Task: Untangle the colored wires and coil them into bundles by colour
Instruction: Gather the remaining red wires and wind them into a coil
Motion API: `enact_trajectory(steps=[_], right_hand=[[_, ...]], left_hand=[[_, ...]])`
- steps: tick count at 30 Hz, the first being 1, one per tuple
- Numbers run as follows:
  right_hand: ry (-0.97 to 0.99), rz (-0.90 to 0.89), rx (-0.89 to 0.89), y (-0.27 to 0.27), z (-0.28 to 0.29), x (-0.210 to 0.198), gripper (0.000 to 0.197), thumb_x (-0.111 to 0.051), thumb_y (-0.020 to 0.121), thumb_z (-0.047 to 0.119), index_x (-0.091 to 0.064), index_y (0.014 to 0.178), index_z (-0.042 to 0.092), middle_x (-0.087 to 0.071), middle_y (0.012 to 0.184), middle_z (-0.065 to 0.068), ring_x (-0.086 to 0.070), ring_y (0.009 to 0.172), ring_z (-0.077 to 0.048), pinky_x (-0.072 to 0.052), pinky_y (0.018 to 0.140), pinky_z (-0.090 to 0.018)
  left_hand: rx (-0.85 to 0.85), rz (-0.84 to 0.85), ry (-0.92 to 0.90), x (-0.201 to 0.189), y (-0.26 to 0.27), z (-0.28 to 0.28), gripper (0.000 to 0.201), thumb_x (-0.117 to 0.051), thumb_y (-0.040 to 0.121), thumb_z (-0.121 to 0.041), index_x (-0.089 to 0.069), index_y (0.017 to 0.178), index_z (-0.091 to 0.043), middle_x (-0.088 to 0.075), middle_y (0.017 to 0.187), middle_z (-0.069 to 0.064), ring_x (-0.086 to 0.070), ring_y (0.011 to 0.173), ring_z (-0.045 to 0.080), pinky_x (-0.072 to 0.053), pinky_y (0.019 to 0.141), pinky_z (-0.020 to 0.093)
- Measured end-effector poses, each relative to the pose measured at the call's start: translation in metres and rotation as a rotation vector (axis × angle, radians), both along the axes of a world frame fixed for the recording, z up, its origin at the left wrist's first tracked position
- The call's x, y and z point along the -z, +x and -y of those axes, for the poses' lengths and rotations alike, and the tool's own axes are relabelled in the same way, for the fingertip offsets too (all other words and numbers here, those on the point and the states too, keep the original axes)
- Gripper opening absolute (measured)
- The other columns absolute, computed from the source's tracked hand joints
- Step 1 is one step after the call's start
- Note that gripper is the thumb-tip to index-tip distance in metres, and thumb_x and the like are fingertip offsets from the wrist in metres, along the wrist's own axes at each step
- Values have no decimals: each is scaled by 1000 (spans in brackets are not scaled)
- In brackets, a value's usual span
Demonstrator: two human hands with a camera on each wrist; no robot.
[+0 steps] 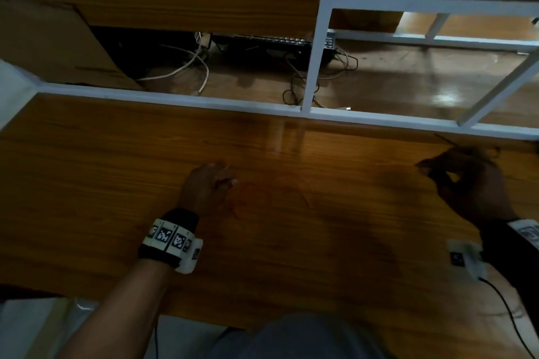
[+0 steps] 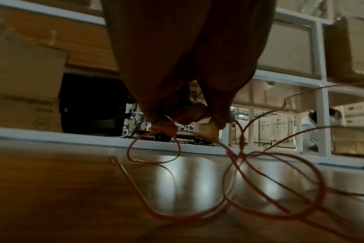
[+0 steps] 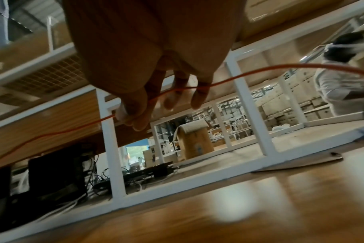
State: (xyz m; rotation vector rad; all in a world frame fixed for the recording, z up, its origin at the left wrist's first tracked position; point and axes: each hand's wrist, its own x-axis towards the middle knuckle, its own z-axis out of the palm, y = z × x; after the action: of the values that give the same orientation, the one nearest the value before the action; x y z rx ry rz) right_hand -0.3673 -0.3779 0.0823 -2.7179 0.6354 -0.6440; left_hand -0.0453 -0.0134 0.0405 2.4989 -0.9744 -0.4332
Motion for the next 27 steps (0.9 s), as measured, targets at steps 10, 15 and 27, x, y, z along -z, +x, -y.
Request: enact_trajectory(steps=[10, 15, 27], right_hand=[[44, -502, -83, 65, -65, 24, 57, -75, 89, 44, -59, 140, 25, -60, 141, -5, -47, 133, -32, -45, 106, -52], [485, -506, -370, 133, -163, 16, 37, -65, 95, 53, -70, 119, 26, -71, 123, 4, -67, 106, -14, -56, 85, -36], [370, -718, -385, 177, -234, 83, 29, -62, 100, 39, -66, 118, 17, -62, 120, -4, -62, 108, -25, -47, 78, -33]], left_hand=[[-120, 61, -172, 7, -18, 15, 30, -62, 87, -59, -75, 97, -34, -75, 97, -2, -64, 104, 10, -45, 103, 31], [-205, 82, -292, 1, -30, 24, 21, -64, 92, -43, -76, 95, -26, -65, 94, -13, -51, 103, 4, -38, 88, 23], [-425, -116, -513, 12, -9, 10, 23, -66, 88, -48, -74, 100, -30, -70, 87, -6, -66, 79, 15, -47, 61, 24]])
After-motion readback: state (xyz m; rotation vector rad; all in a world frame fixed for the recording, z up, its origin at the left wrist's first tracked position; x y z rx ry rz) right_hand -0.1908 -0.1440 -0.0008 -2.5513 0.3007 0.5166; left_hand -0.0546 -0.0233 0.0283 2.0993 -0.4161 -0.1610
